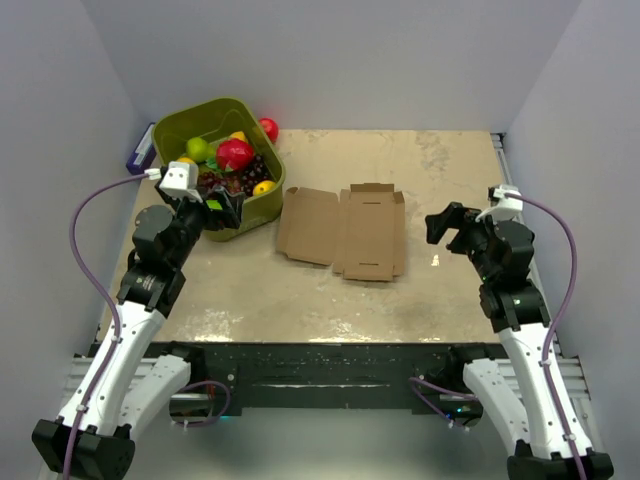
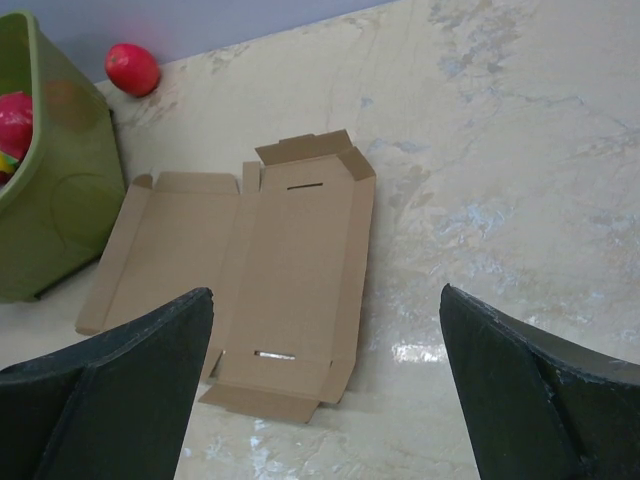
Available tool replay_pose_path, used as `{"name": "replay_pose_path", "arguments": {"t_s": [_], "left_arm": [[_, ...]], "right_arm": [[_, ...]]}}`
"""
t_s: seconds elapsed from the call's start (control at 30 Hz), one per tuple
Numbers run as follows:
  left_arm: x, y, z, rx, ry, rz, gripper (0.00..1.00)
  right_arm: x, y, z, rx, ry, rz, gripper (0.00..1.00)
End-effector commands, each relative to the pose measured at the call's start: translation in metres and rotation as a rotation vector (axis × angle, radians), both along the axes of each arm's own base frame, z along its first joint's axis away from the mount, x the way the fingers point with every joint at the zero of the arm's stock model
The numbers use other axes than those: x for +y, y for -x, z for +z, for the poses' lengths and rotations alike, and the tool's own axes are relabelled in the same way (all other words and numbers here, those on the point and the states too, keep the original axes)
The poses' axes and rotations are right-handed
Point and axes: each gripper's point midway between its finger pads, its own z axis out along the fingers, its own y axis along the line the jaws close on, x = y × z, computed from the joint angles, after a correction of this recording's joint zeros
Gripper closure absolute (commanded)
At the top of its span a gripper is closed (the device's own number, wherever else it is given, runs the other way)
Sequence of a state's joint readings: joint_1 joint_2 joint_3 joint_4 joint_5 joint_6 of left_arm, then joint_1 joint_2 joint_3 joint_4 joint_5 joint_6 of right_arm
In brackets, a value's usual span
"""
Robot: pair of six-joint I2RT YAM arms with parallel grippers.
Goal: Fold the paper box
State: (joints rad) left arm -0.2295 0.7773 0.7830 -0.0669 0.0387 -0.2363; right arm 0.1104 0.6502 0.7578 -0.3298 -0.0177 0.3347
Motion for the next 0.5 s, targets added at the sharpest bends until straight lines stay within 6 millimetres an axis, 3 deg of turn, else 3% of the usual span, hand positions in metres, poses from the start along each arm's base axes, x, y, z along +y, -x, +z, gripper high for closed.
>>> {"name": "replay_pose_path", "arguments": {"t_s": [0.0, 0.27, 0.33, 0.37, 0.43, 0.47], "left_arm": [[0.002, -0.003, 0.017, -0.046, 0.040, 0.017, 0.00], [-0.012, -0.012, 0.030, -0.026, 0.091, -0.033, 0.00], [-0.017, -0.018, 0.038, -0.010, 0.090, -0.053, 0.00], [-0.021, -0.019, 0.053, -0.031, 0.088, -0.076, 0.00], [-0.027, -0.024, 0.055, -0.018, 0.059, -0.108, 0.02], [-0.033, -0.023, 0.067, -0.040, 0.056, -0.141, 0.03]], "right_arm": [[0.001, 0.002, 0.026, -0.052, -0.016, 0.005, 0.01], [0.001, 0.002, 0.032, -0.001, -0.001, 0.007, 0.02], [0.004, 0.001, 0.032, 0.016, -0.001, 0.020, 0.02], [0.004, 0.000, 0.031, 0.025, -0.004, 0.021, 0.03], [0.006, -0.001, 0.025, 0.067, -0.015, 0.025, 0.03], [0.007, -0.001, 0.022, 0.083, -0.020, 0.031, 0.04]]}}
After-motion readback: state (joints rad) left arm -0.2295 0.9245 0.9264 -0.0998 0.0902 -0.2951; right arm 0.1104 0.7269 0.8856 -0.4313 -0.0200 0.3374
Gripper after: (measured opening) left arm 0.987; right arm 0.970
